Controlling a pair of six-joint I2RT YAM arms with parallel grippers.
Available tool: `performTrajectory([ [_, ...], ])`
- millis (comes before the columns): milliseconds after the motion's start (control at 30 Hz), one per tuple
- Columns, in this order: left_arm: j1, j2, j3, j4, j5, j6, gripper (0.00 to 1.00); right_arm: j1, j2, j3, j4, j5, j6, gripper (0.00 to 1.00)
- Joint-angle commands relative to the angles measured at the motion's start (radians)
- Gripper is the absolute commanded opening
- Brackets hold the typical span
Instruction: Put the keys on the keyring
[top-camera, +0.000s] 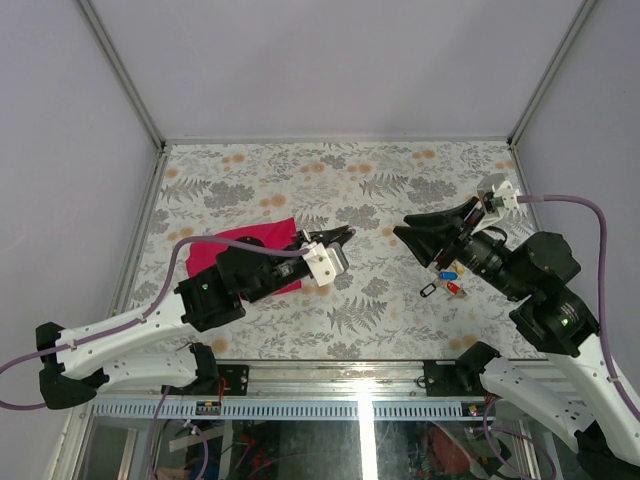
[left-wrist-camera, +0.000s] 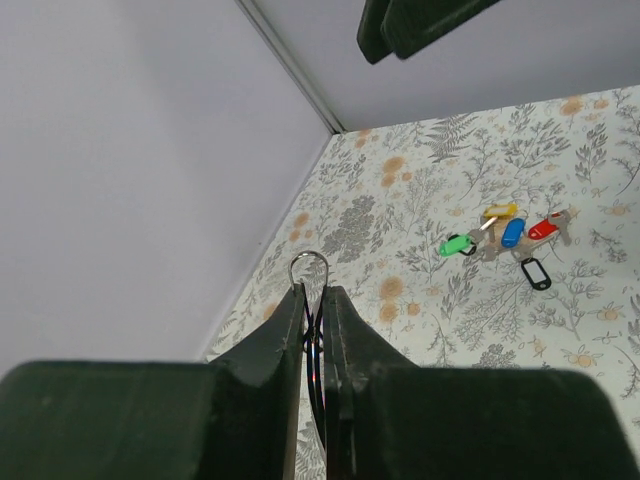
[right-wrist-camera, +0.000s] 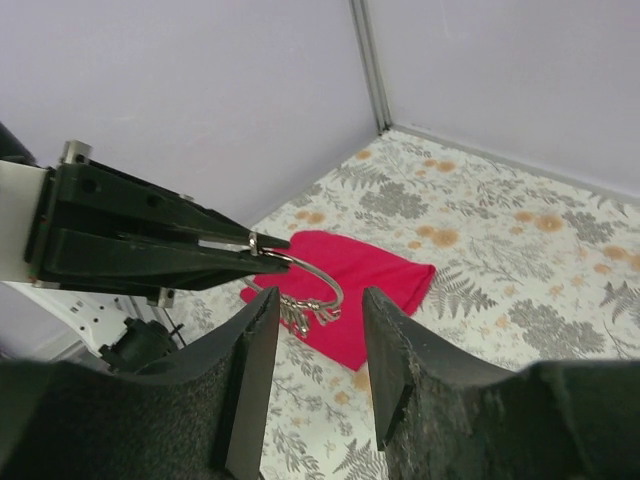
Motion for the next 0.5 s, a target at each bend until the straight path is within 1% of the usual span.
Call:
performTrajectory([
  [0,0.002,-0.019,0.013,0.041,0.014,0.056,0.00,-0.001,-0.006,0.002,-0.040,0.056,-0.050,0.46],
  [133,0.002,-0.013,0.026,0.013,0.013,0.052,0.00,-0.001,0.001,0.012,-0.061,0.039,-0.044,0.46],
  [233,0.002,-0.004,0.040,-0.011,0.019,0.044,0.00,-0.001,0.029,0.040,-0.068,-0.023,-0.029,0.47],
  [333,0.002,0.013,0.061,-0.041,0.021,0.030,0.00,-0.001,0.081,0.092,-0.093,-0.095,-0.009,0.50],
  [400,0.002,0.023,0.078,-0.061,0.020,0.020,0.00,-0.001,0.127,0.140,-0.137,-0.125,-0.003,0.54],
  [467,0.002,0.033,0.084,-0.071,0.024,0.011,0.00,-0.001,0.166,0.180,-0.181,-0.149,-0.004,0.56],
])
